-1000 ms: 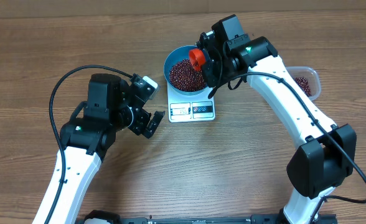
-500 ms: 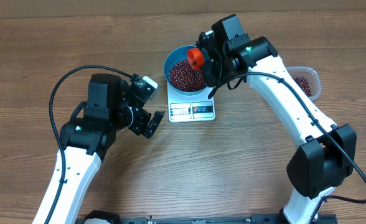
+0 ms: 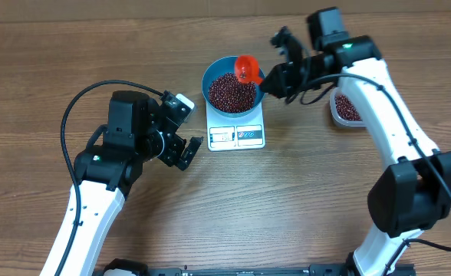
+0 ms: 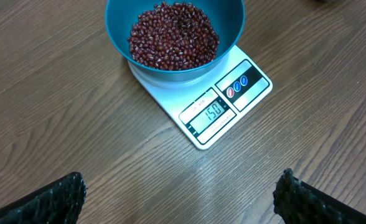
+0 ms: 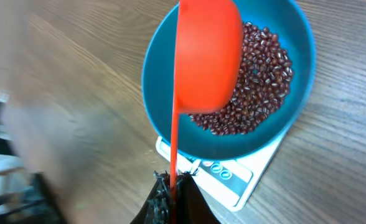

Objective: Scoop item into bowl and weigh 150g on scale
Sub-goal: 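Carry the scoop with the right gripper back over the bean tub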

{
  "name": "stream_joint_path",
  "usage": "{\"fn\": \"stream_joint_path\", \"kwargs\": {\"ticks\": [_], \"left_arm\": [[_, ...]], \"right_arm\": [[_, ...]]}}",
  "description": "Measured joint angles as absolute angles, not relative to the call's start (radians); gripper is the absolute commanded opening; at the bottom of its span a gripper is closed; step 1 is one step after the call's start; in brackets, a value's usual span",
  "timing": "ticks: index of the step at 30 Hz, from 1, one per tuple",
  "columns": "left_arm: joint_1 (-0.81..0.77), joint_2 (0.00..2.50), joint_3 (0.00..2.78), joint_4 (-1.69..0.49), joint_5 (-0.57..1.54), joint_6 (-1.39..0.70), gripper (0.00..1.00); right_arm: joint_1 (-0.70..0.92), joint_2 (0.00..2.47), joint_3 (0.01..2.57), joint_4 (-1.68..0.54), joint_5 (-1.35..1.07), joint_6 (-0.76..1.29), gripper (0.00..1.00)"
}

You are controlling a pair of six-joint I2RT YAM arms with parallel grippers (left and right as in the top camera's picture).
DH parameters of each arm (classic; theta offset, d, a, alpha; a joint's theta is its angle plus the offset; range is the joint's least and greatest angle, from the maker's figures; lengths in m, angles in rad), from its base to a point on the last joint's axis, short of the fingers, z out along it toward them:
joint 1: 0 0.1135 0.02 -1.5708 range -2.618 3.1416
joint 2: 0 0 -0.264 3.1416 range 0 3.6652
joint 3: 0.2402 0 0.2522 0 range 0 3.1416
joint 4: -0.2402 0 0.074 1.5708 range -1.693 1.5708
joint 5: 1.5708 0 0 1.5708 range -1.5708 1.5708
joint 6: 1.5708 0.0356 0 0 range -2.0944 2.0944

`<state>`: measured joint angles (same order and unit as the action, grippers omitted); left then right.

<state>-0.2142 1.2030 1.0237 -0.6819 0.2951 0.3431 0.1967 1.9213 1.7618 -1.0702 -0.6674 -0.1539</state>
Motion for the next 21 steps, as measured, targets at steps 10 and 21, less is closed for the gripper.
{"fn": "stream_joint_path", "kwargs": {"ticks": [10, 21], "left_arm": [[-0.214, 1.203, 1.024, -0.682, 0.295, 0.343, 1.00], [-0.214, 1.203, 1.024, -0.682, 0.295, 0.343, 1.00]], "right_arm": [[-0.035, 1.806, 1.762, -1.221, -0.834, -0.221, 0.04], [-0.323, 1.705, 1.780, -1.349, -0.570, -0.214, 0.04]]}}
